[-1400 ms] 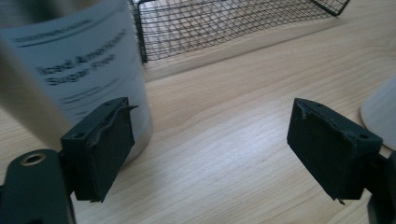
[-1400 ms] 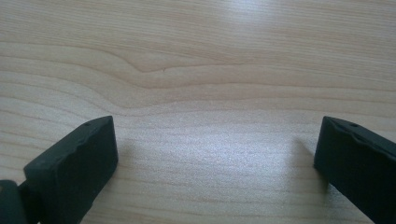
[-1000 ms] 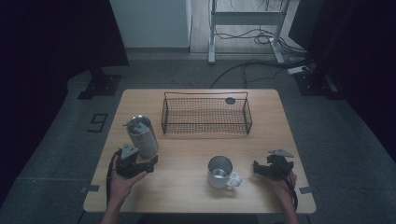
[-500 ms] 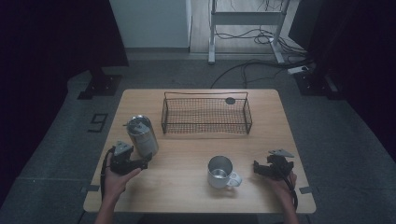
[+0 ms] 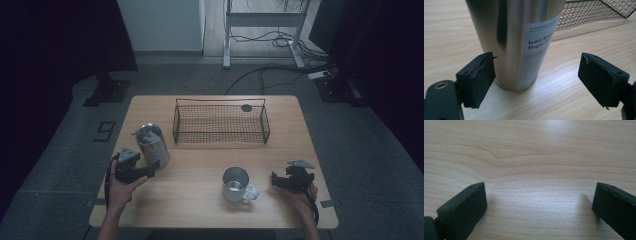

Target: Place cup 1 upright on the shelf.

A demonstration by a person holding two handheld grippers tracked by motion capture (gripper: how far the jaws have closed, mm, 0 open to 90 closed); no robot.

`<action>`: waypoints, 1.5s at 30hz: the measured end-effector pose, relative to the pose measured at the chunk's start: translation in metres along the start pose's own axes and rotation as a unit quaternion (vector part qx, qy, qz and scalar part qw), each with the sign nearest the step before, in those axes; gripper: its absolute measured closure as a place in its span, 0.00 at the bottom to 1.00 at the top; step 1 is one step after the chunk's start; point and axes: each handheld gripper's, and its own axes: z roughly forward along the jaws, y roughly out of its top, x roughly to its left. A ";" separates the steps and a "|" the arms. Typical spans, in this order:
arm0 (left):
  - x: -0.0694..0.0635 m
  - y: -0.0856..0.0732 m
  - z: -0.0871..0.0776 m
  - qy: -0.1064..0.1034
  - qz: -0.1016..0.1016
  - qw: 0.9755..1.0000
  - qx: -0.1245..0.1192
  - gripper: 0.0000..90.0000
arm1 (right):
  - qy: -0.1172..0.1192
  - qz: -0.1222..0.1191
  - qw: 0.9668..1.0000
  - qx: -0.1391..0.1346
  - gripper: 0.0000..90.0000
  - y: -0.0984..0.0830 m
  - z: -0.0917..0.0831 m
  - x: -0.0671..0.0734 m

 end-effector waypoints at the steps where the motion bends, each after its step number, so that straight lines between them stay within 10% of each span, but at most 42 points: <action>1: 0.000 0.000 0.000 0.000 0.000 1.000 0.000 0.16 | 0.000 0.000 1.000 0.000 0.00 0.000 0.000 0.000; 45: 0.018 0.020 0.021 0.013 0.022 1.000 0.001 0.12 | -0.002 0.001 1.000 0.000 0.00 0.000 0.000 0.000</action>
